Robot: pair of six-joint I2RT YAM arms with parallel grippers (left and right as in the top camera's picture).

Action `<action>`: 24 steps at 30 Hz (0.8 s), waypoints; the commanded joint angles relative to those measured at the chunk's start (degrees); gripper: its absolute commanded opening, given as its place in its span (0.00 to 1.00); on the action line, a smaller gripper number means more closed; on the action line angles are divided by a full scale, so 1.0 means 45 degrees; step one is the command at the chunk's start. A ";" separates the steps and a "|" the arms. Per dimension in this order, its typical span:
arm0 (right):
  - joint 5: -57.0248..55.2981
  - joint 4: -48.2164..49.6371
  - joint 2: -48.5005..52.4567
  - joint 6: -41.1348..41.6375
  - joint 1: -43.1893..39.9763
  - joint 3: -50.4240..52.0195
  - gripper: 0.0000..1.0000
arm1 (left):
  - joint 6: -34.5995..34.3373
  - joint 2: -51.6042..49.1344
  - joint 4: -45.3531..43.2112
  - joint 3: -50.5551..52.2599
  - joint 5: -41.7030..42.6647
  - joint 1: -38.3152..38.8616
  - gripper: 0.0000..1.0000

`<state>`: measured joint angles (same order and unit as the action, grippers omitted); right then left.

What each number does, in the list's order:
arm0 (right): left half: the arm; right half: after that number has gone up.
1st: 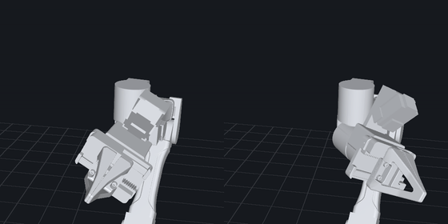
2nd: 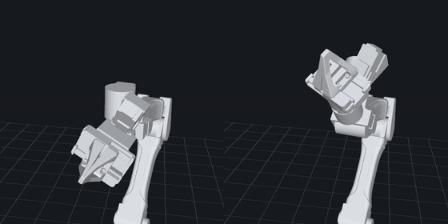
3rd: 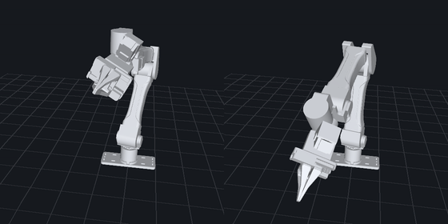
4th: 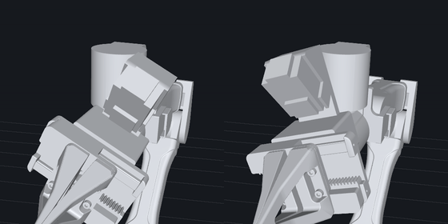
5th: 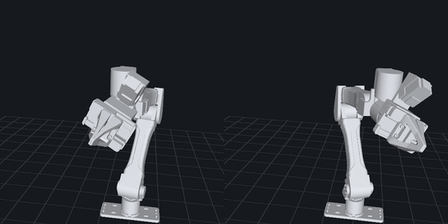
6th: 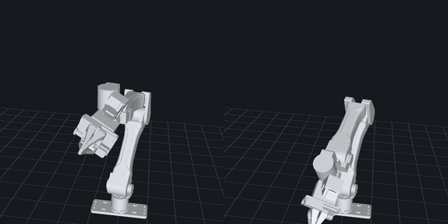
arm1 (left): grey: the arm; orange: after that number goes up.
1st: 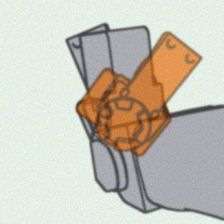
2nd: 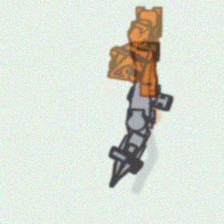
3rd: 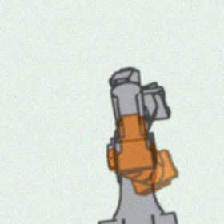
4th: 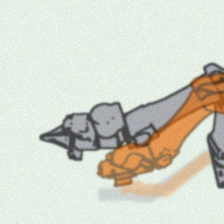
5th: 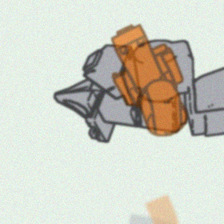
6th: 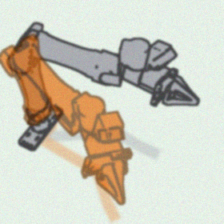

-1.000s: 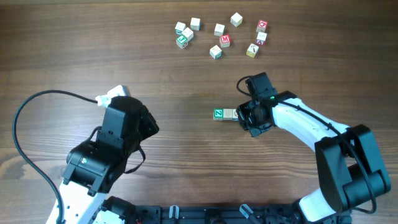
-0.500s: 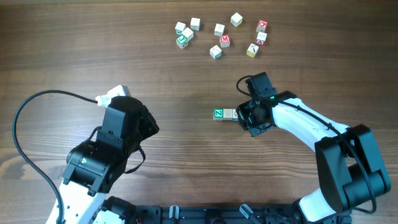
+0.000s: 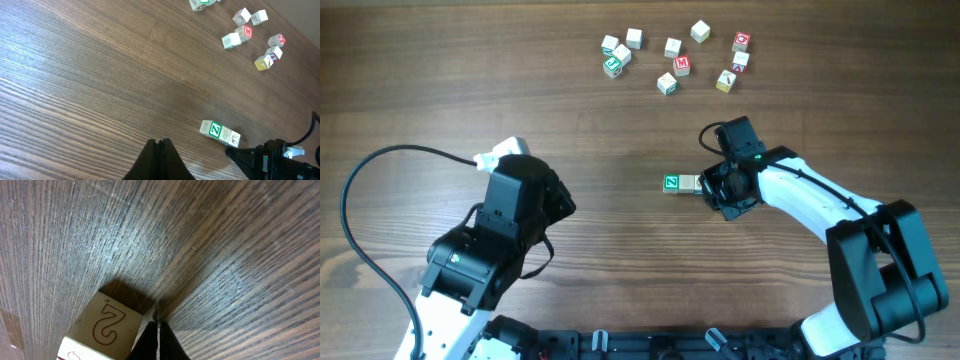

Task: Form a horizontal line

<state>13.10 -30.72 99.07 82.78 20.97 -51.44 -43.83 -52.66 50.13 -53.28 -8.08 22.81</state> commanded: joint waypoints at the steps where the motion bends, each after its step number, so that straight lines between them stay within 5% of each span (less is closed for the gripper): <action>1: 0.0102 0.0301 0.0155 -0.0214 0.0053 0.0102 0.05 | -0.0083 -0.0029 -0.0029 0.0005 0.0068 -0.0024 0.04; 17: -0.0223 -0.1025 -0.0097 -0.0947 -0.0049 0.0097 0.04 | -0.0078 -0.0029 -0.0024 0.0005 0.0068 -0.0024 0.04; 24: -0.2171 -0.1365 -0.0593 0.1073 -0.0510 -0.0228 0.05 | -0.0078 -0.0029 -0.0029 0.0005 0.0058 -0.0024 0.04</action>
<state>9.45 -37.47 98.02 82.37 19.68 -51.42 -43.83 -52.66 50.13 -53.28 -8.08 22.81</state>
